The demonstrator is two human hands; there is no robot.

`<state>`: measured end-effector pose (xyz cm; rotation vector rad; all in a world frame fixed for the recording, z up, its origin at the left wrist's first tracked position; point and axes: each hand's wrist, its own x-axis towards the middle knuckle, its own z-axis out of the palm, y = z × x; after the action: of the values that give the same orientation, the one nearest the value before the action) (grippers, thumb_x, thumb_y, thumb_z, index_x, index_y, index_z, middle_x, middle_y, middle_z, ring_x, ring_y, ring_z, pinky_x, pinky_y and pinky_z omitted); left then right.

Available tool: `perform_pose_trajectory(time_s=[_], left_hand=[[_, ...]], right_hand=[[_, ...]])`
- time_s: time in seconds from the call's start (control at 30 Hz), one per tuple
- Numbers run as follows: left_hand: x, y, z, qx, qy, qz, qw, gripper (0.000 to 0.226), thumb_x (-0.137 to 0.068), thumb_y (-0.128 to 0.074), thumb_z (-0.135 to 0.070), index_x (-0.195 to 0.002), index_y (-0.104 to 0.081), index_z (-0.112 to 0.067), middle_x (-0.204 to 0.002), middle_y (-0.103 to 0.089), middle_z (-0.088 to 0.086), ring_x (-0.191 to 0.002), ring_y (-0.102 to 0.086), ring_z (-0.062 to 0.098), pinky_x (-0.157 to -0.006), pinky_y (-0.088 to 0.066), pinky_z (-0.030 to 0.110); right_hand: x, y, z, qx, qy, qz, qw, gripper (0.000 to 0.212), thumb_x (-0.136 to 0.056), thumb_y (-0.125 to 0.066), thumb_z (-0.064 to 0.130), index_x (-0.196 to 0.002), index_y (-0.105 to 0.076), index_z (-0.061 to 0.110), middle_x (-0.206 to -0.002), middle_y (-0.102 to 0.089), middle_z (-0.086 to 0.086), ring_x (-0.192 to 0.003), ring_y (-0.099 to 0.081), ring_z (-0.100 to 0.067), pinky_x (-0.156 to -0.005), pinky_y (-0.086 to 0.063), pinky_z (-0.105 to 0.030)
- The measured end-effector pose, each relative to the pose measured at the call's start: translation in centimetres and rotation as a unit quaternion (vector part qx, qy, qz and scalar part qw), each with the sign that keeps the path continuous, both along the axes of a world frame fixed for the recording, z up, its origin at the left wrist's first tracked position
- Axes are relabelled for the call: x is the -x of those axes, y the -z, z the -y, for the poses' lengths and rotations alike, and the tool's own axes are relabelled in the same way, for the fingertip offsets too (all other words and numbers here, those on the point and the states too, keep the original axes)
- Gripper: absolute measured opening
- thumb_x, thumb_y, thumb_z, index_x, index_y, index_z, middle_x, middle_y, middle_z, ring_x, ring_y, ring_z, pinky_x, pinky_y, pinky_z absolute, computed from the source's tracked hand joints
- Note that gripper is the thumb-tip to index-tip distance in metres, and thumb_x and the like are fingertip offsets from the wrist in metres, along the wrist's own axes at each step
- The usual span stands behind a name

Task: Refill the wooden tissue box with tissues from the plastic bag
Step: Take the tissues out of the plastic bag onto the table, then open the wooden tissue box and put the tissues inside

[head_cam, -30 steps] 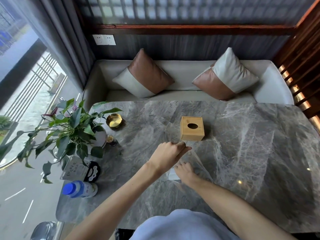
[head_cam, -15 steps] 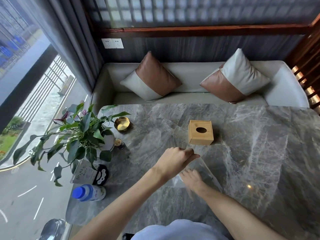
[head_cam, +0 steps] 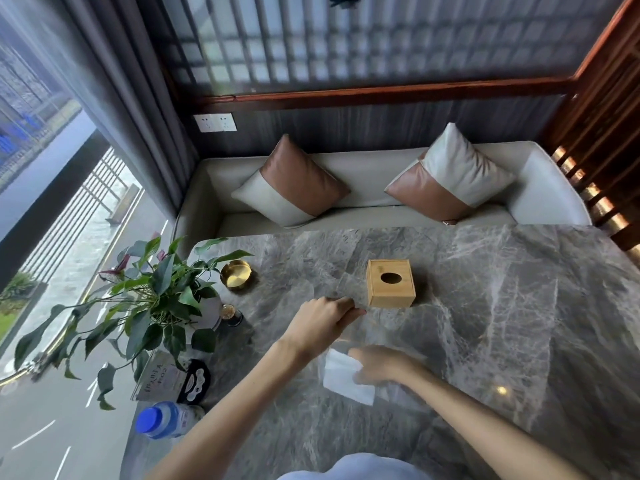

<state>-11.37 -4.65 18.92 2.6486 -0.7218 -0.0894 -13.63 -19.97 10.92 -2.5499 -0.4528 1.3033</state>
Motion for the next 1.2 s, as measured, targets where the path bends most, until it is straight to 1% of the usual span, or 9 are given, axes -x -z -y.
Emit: perform_pose_trajectory(time_s=[0.1, 0.2, 0.27, 0.43, 0.53, 0.67, 0.87, 1.03, 1.2], left_hand=[[-0.6, -0.3, -0.6, -0.015, 0.003, 0.003, 1.000, 0.045, -0.099, -0.039, -0.050, -0.095, -0.063, -0.013, -0.087, -0.071, 0.006, -0.082, -0.066, 0.032, -0.063, -0.050, 0.041], [-1.1, -0.4, -1.3, -0.014, -0.010, 0.000, 1.000, 0.045, -0.096, -0.043, -0.052, -0.086, -0.062, -0.012, -0.082, -0.071, 0.006, -0.079, -0.066, 0.032, -0.063, -0.051, 0.040], [-1.5, -0.3, -1.7, -0.002, -0.013, -0.013, 1.000, 0.042, -0.095, -0.048, -0.051, -0.087, -0.064, -0.012, -0.079, -0.072, 0.005, -0.077, -0.066, 0.031, -0.064, -0.051, 0.040], [-2.3, 0.7, -2.7, 0.012, 0.039, -0.053, 0.998, 0.035, -0.087, -0.060, -0.051, -0.088, -0.066, -0.016, -0.078, -0.072, 0.001, -0.072, -0.065, 0.020, -0.066, -0.051, 0.036], [-2.8, 1.1, -3.1, -0.004, 0.067, -0.057, 0.996, 0.036, -0.083, -0.058, -0.057, -0.089, -0.066, -0.022, -0.082, -0.070, -0.006, -0.072, -0.065, 0.013, -0.065, -0.052, 0.031], [-3.9, 0.2, -3.8, 0.002, 0.048, 0.047, 0.998, 0.045, -0.093, -0.039, -0.057, -0.094, -0.067, -0.022, -0.086, -0.071, -0.009, -0.070, -0.068, 0.010, -0.060, -0.054, 0.025], [-3.3, -3.2, -4.0, -0.011, 0.032, 0.213, 0.976, 0.033, -0.097, -0.042, -0.042, -0.093, -0.066, -0.020, -0.082, -0.066, -0.008, -0.065, -0.061, 0.011, -0.050, -0.048, 0.024], [1.0, -2.0, -3.1, -0.048, 0.077, 0.208, 0.974, 0.023, -0.097, -0.051, -0.038, -0.095, -0.068, -0.022, -0.085, -0.067, -0.008, -0.071, -0.064, 0.012, -0.058, -0.053, 0.028], [4.2, 2.6, -1.6, -0.108, 0.073, 0.144, 0.981, 0.020, -0.098, -0.049, -0.035, -0.097, -0.066, -0.024, -0.084, -0.064, -0.009, -0.073, -0.061, 0.014, -0.063, -0.045, 0.027]], right_hand=[[1.0, -5.1, 2.4, -0.131, 0.123, -0.042, 0.983, 0.011, -0.082, -0.050, 0.030, -0.083, -0.046, 0.039, -0.082, -0.052, 0.010, -0.069, -0.049, -0.006, -0.056, -0.035, -0.023], [2.9, -8.5, 5.3, -0.286, 0.260, -0.088, 0.918, 0.036, -0.075, -0.055, 0.033, -0.108, -0.060, 0.019, -0.097, -0.063, 0.001, -0.087, -0.061, -0.009, -0.071, -0.043, -0.024], [4.4, -9.4, 6.8, -0.393, 0.357, -0.142, 0.836, 0.045, -0.073, -0.063, 0.033, -0.117, -0.064, 0.021, -0.108, -0.071, -0.001, -0.099, -0.066, -0.011, -0.079, -0.049, -0.024], [6.4, -8.0, 8.8, -0.615, 0.511, -0.233, 0.554, 0.050, -0.070, -0.063, 0.006, -0.121, -0.067, 0.009, -0.111, -0.069, -0.020, -0.094, -0.069, -0.030, -0.079, -0.055, -0.045], [6.8, -6.8, 10.1, -0.663, 0.537, -0.248, 0.459, 0.057, -0.062, -0.078, 0.012, -0.116, -0.068, -0.002, -0.106, -0.068, -0.028, -0.089, -0.067, -0.039, -0.081, -0.052, -0.055], [5.9, -6.0, 13.0, -0.646, 0.570, -0.211, 0.461, 0.055, -0.062, -0.088, 0.016, -0.112, -0.072, 0.001, -0.105, -0.071, -0.022, -0.089, -0.070, -0.035, -0.079, -0.056, -0.050], [2.6, -5.5, 18.7, -0.548, 0.616, -0.077, 0.560, 0.045, -0.079, -0.067, 0.016, -0.124, -0.063, 0.017, -0.112, -0.074, -0.008, -0.095, -0.072, -0.020, -0.071, -0.058, -0.033], [1.5, -2.1, 22.4, -0.422, 0.629, -0.016, 0.653, 0.028, -0.091, -0.061, 0.014, -0.119, -0.062, 0.020, -0.112, -0.072, -0.004, -0.103, -0.066, -0.024, -0.084, -0.051, -0.038], [0.9, 1.6, 23.8, -0.381, 0.637, -0.046, 0.669, 0.023, -0.093, -0.060, 0.013, -0.116, -0.061, 0.018, -0.106, -0.071, -0.003, -0.096, -0.066, -0.020, -0.072, -0.051, -0.031]])
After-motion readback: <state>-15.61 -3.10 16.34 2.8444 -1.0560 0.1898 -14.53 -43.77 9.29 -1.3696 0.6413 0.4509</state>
